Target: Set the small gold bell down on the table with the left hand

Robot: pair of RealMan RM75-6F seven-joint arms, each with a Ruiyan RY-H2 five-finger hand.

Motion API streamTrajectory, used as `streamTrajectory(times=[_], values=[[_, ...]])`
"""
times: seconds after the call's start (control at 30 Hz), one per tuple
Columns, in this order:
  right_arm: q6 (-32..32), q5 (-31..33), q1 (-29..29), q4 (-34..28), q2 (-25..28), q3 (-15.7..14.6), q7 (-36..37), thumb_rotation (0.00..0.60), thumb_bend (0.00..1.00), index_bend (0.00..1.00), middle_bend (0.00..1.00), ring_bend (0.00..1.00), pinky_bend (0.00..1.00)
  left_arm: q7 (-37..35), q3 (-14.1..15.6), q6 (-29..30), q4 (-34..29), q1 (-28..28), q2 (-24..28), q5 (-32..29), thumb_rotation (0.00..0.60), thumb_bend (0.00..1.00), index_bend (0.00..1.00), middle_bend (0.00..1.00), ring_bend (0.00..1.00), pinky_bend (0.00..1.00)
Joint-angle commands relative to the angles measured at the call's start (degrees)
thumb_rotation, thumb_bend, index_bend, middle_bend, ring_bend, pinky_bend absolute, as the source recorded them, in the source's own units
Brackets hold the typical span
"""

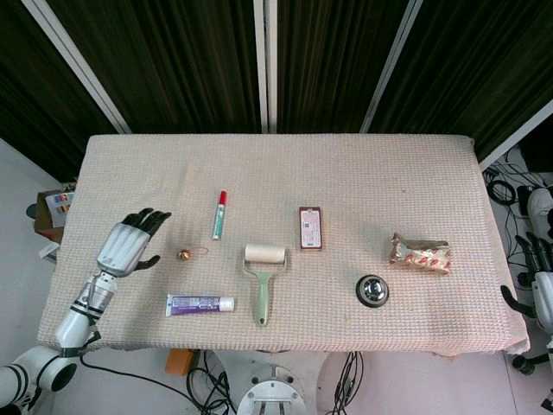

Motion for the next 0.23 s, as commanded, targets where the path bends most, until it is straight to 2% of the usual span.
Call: streamTrajectory(times=[0.03,0.23], values=[[1.67,-0.98,-0.49,2.55,-1.39,0.04,1.02,0.6,0.18,0.0,0.0,0.0,0.0,-0.26,0.03,9.92,-3.44,7.64,6.12,-0.67,0.6,0.14,0.13,0.17,0.13,0.29],[2.29,-0.53,-1.08,5.89,-3.31,-0.05,0.45,0.6,0.18,0.0,0.0,0.0,0.0,-3.59,2.34,14.82,-6.71,14.39,12.09,-1.31,0.594,0.12,0.13,0.17,0.13,0.28]])
